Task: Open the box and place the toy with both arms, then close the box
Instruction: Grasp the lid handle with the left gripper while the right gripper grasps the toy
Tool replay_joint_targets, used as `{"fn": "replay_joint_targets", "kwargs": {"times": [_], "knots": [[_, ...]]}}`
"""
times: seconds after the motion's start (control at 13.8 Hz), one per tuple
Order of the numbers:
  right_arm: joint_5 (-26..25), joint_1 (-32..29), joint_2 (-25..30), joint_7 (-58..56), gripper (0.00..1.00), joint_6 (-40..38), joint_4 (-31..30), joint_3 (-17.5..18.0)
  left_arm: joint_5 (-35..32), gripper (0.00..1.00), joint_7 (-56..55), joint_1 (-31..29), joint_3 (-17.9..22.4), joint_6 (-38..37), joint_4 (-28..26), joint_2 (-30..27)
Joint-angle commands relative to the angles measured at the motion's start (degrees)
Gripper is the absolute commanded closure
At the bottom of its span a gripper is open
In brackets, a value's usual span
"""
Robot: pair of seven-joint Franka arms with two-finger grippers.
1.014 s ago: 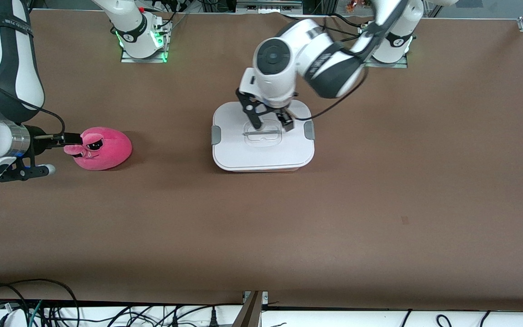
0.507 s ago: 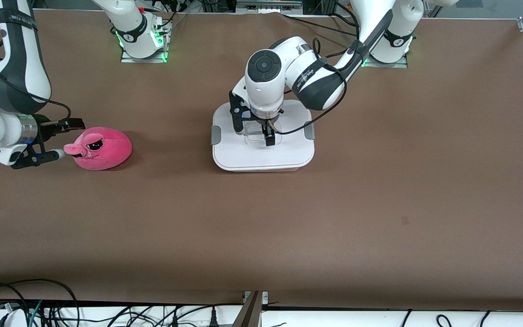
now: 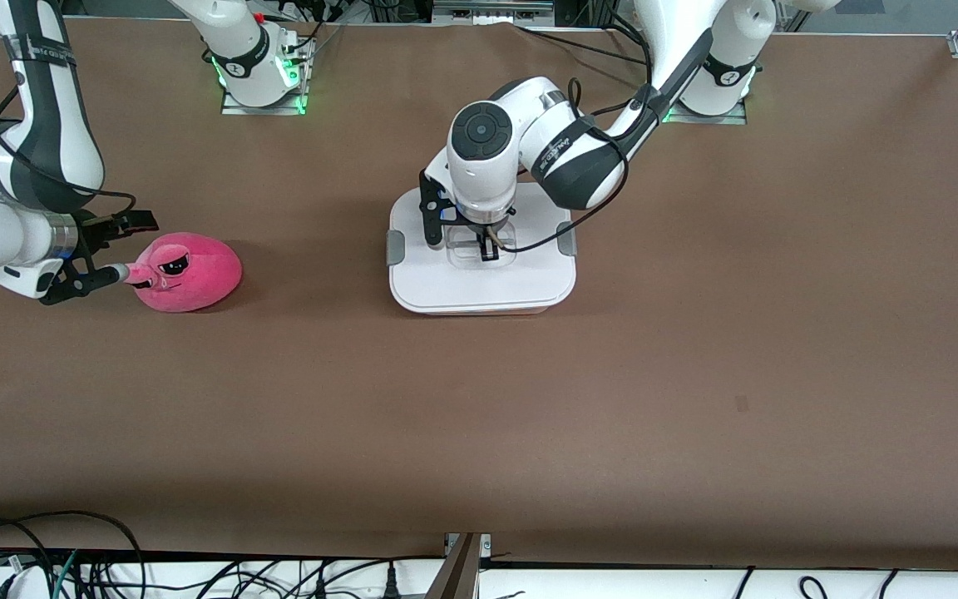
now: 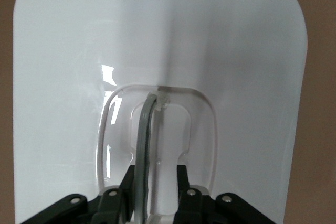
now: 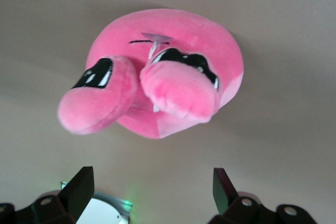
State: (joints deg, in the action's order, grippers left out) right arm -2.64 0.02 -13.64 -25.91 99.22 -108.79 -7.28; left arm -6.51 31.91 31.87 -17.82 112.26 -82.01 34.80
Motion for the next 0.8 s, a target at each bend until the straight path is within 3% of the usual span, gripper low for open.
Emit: {"fn": "replay_joint_targets", "kwargs": {"times": [0.0, 0.22, 0.58, 0.65, 0.72], "knots": [[-0.8, -0.2, 2.3, -1.0, 0.0, 6.2, -5.2, 0.3, 0.1, 1.0, 1.0, -0.1, -0.5, -0.9, 1.2, -0.6], [-0.5, -0.2, 1.3, -0.8, 0.0, 11.3, -6.7, 0.3, 0.6, 1.0, 1.0, -0.4, -1.1, -2.6, 1.2, -2.2], [-0.3, 0.4, -0.3, -0.5, 0.0, 21.8, -10.7, 0.8, 4.0, 1.0, 1.0, -2.9, -1.1, -11.7, 3.5, -6.8], [-0.1, 0.5, -0.6, -0.5, 0.13, 22.8, -10.6, 1.3, 3.9, 1.0, 1.1, -4.6, -1.2, -14.3, 4.1, -7.3], [0.0, 0.6, -0.9, -0.3, 0.49, 23.9, -10.6, 2.1, 4.2, 1.0, 1.3, -6.4, -1.5, -17.3, 5.1, -7.6]]}}
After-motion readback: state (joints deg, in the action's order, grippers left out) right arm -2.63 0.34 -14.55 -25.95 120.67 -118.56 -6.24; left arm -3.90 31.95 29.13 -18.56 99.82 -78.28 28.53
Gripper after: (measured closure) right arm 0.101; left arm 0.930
